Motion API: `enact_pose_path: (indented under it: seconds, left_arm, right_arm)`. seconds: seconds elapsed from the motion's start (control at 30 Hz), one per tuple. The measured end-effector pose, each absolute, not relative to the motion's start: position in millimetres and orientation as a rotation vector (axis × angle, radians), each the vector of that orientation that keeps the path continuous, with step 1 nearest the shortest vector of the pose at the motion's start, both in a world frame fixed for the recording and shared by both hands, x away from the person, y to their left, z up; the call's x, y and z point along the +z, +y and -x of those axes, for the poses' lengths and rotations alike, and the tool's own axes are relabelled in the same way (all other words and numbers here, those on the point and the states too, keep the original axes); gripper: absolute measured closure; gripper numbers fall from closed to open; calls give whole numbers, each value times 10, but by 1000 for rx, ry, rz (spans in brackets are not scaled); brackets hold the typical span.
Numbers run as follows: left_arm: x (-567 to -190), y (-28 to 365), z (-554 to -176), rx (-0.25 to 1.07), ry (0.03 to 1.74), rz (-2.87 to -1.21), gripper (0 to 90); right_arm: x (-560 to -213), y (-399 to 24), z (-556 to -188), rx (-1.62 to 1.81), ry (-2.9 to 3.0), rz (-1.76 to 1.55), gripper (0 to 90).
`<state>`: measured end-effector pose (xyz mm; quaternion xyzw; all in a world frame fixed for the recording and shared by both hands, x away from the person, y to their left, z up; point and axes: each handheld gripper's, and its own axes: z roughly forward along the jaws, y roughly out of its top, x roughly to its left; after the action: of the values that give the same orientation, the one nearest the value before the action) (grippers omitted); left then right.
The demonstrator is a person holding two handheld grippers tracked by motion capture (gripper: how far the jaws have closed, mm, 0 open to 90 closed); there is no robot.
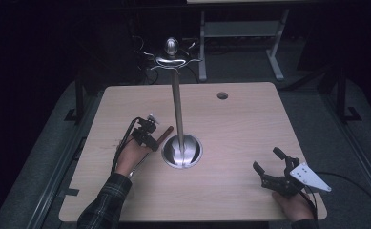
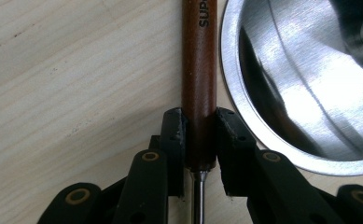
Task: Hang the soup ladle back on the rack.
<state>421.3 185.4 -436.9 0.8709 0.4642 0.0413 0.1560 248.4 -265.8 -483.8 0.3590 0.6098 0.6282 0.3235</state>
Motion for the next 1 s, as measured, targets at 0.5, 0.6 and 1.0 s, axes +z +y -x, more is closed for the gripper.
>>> enact_pose_path:
  seconds: [0.5,0.6,1.0]
  left_arm:
    - [-4262,2016,-4063,150,1233,-2352,737]
    - [-4215,2054,-4019,146,1198,-2326,737]
    - [-3947,2265,-3854,193,1109,-2242,738]
  right_arm:
    - [-4838,-2658,-2484,1649,1601,-941,79]
    - [-4838,-2658,-2484,1649,1601,-940,79]
    - [-4838,-2656,-2483,1646,1602,-939,79]
